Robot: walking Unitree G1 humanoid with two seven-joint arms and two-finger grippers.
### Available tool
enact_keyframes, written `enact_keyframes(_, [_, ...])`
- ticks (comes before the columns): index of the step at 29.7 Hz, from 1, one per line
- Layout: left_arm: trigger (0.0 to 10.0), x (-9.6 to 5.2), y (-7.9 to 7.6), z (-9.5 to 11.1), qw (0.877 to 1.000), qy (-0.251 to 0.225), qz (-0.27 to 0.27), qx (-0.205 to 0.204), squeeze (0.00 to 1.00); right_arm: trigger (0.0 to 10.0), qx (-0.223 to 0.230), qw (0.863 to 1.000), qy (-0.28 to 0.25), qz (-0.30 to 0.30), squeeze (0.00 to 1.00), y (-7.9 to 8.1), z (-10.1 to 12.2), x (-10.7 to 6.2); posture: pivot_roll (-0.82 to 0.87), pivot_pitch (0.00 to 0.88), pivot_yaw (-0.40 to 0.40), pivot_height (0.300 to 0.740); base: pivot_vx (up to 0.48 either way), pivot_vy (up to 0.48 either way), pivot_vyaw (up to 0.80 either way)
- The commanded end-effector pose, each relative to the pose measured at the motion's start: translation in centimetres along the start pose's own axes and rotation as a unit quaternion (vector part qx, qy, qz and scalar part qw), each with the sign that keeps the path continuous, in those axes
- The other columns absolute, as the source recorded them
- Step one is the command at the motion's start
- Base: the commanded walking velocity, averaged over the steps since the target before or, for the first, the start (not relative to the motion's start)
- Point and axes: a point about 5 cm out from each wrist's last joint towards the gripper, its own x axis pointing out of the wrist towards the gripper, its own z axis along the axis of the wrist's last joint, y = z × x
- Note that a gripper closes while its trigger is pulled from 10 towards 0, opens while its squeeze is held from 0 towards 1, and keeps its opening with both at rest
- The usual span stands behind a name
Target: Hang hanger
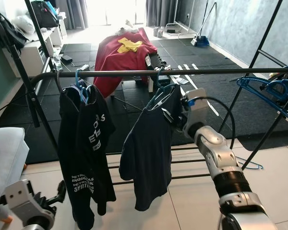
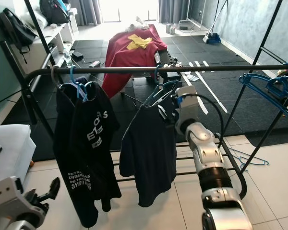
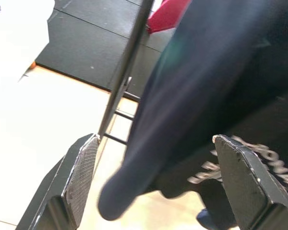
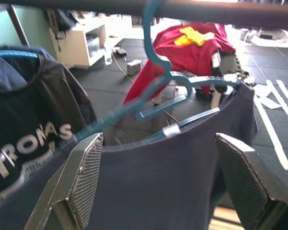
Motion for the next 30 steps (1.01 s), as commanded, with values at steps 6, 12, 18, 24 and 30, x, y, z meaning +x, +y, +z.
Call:
enact_keyframes(6, [10.0, -0.8, 1.4, -0.3, 1.000, 0.002, 0.017, 0.017, 0.00, 10.0, 0.013, 1.000, -0.012, 0.022, 0.00, 1.1, 1.1, 1.0, -0.05, 0.061, -0.033, 0.740, 0.000, 0.000, 0.00])
enact_keyframes(12, [10.0, -1.6, 1.7, -1.0, 1.000, 0.012, 0.018, 0.017, 0.00, 10.0, 0.018, 0.999, 0.038, 0.030, 0.00, 2.3, -0.5, 2.8, -0.04, 0.093, -0.018, 0.740, 0.000, 0.000, 0.00])
enact_keyframes(18, [10.0, -2.6, 1.7, -1.7, 0.999, 0.013, 0.022, 0.025, 0.00, 10.0, 0.019, 0.998, 0.060, 0.004, 0.00, 2.6, -0.5, 4.0, -0.01, 0.127, -0.027, 0.740, 0.000, 0.000, 0.00])
enact_keyframes(24, [10.0, -4.5, 1.1, -2.6, 0.999, 0.018, 0.012, 0.039, 0.00, 10.0, -0.016, 0.998, 0.059, -0.013, 0.00, 3.1, 0.7, 4.9, 0.00, 0.162, -0.041, 0.740, 0.000, 0.000, 0.00])
enact_keyframes(30, [10.0, -5.0, 1.1, -2.7, 0.999, 0.019, 0.020, 0.042, 0.00, 10.0, -0.053, 0.994, 0.078, -0.058, 0.00, 2.4, 0.7, 5.1, 0.01, 0.176, -0.049, 0.740, 0.000, 0.000, 0.00])
